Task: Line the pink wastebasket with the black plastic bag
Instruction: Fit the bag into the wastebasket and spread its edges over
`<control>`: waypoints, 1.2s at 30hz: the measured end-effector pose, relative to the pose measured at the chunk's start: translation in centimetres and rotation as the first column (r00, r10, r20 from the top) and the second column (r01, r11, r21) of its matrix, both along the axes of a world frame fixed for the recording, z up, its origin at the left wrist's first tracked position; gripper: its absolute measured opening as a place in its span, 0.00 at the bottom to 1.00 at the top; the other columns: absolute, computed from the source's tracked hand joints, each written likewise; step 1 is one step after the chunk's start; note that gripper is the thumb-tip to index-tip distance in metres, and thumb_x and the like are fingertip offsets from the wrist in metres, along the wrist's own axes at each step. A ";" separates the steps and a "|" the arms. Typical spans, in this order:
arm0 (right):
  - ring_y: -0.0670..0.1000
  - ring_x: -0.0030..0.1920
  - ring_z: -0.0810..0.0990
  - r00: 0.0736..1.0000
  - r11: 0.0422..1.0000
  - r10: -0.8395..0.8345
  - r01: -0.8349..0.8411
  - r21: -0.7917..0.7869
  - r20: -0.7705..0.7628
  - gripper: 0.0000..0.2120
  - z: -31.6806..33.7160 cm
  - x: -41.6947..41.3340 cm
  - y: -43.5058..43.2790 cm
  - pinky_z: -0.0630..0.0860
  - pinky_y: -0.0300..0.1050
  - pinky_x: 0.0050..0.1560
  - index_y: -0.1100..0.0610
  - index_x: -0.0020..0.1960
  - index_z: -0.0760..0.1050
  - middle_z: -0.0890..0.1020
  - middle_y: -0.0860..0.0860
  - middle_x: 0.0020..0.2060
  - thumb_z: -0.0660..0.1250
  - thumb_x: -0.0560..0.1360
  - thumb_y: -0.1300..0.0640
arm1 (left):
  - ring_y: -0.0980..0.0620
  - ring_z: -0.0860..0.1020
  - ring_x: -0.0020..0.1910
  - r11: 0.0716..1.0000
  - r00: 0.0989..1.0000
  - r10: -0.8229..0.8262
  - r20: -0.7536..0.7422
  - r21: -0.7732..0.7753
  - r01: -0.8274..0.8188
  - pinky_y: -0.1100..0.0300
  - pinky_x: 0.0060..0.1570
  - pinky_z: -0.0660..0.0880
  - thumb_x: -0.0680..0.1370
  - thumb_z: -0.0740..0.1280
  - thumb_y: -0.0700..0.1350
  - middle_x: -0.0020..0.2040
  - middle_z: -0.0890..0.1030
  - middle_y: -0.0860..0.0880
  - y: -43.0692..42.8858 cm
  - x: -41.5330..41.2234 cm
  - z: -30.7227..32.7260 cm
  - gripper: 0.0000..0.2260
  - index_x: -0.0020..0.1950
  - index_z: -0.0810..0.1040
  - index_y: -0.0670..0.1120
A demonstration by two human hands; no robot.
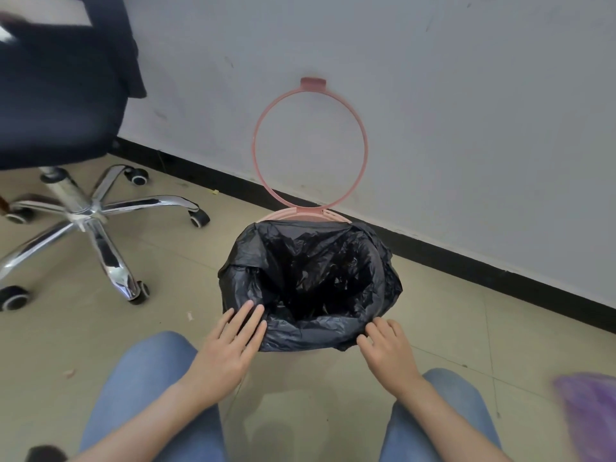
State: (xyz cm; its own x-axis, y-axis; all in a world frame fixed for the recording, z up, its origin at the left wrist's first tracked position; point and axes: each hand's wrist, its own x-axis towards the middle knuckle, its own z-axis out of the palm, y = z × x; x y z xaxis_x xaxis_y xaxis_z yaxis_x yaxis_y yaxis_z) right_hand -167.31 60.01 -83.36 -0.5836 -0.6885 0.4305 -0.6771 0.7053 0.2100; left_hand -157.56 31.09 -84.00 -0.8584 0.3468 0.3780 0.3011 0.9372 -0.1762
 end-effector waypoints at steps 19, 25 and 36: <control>0.57 0.74 0.53 0.463 0.687 -0.183 0.691 -0.223 0.867 0.30 6.5 -6.3 -5.2 0.56 0.48 0.71 0.58 0.74 0.54 0.52 0.58 0.75 0.62 0.75 0.63 | 0.40 0.52 0.75 0.410 0.625 0.384 0.680 0.480 -0.775 0.45 0.72 0.56 0.75 0.64 0.48 0.77 0.50 0.40 2.3 -10.4 6.5 0.35 0.75 0.45 0.47; 0.57 0.72 0.58 0.361 0.615 -0.093 0.754 -0.231 0.928 0.36 5.0 -7.5 -4.7 0.61 0.46 0.68 0.56 0.75 0.51 0.58 0.56 0.74 0.56 0.71 0.74 | 0.40 0.71 0.62 0.024 0.710 0.160 0.685 0.717 -0.697 0.58 0.54 0.66 0.72 0.59 0.29 0.63 0.73 0.46 1.5 -9.8 6.2 0.30 0.72 0.57 0.46; 0.56 0.65 0.67 0.375 0.752 -0.381 0.657 0.047 0.845 0.35 5.6 -2.2 1.3 0.70 0.48 0.60 0.52 0.75 0.52 0.64 0.57 0.68 0.66 0.73 0.56 | 0.43 0.64 0.70 0.157 0.578 0.001 0.816 0.571 -0.806 0.48 0.68 0.65 0.72 0.70 0.48 0.72 0.65 0.41 1.0 -5.4 6.2 0.39 0.74 0.49 0.44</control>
